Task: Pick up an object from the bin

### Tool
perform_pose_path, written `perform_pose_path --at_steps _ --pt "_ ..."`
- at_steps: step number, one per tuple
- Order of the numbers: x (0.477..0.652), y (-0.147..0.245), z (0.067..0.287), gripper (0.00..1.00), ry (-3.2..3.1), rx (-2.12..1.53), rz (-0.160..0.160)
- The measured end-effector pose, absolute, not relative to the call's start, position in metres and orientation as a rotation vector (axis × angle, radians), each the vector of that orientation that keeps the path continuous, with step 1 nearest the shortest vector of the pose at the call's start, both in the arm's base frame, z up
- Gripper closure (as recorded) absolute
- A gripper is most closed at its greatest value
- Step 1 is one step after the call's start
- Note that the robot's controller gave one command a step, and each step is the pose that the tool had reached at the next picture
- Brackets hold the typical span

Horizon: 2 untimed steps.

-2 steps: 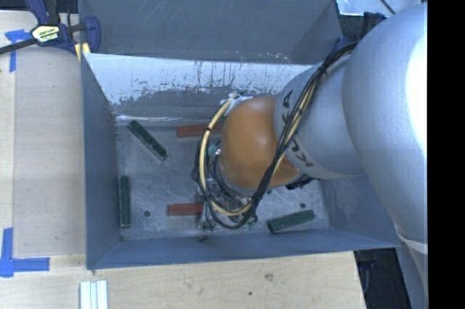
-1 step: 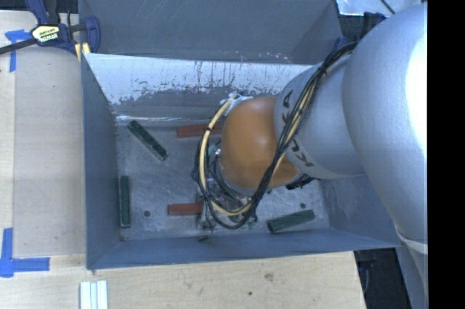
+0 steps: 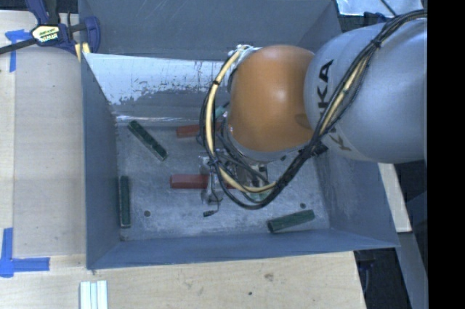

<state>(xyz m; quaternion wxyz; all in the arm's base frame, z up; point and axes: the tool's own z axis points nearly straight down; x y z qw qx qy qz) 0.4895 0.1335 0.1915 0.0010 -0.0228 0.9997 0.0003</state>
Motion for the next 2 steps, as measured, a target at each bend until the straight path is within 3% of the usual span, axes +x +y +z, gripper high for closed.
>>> perform_pose_path --at_steps 1,2 --pt "0.490 0.133 0.192 1.00 3.139 -0.072 0.001" --pt "0.503 0.136 0.241 1.00 3.144 -0.078 -0.001"
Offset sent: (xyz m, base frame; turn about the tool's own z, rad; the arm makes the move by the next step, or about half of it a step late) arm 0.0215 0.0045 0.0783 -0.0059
